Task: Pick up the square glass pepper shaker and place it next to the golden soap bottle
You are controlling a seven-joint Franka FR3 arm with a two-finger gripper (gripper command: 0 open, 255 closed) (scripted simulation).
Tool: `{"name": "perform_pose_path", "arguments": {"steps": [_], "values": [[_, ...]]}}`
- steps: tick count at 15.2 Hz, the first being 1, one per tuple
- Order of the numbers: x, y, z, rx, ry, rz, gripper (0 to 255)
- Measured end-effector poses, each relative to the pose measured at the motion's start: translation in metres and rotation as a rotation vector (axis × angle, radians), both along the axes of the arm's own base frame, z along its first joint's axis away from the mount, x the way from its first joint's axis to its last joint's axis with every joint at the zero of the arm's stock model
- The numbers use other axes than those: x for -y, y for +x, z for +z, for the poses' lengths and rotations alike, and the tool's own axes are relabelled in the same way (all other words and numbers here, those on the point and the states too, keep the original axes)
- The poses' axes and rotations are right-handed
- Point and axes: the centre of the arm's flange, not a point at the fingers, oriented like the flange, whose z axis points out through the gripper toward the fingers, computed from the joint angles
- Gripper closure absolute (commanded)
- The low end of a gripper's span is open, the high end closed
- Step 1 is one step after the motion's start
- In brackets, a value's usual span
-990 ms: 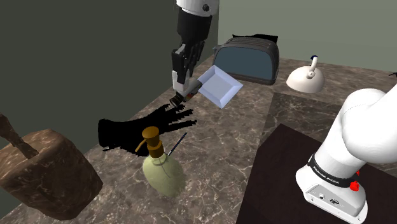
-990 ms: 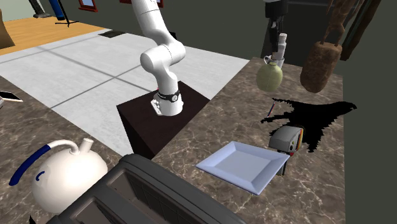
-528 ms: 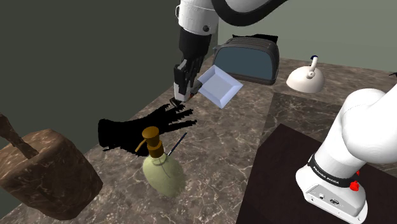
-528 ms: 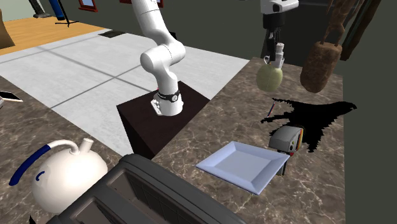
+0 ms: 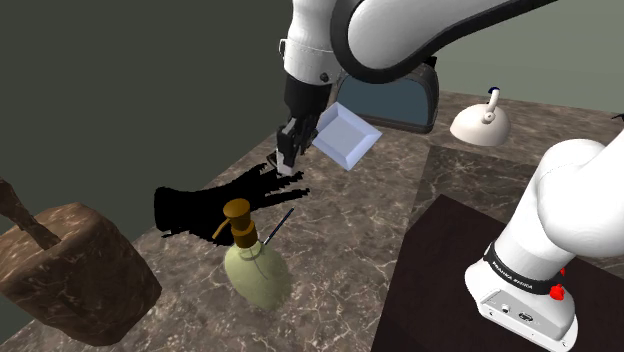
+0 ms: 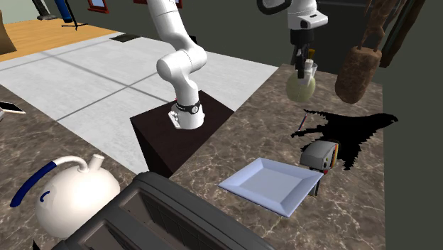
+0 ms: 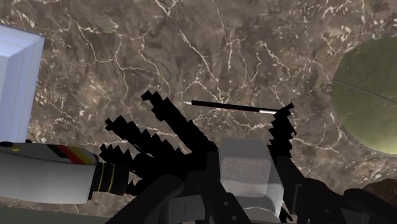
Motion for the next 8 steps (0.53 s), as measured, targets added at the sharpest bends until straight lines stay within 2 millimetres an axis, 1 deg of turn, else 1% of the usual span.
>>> {"name": "perform_pose_path", "arguments": {"steps": [8], "values": [[-0.001,0.001,-0.042,0.0,0.0,0.0,255]]}}
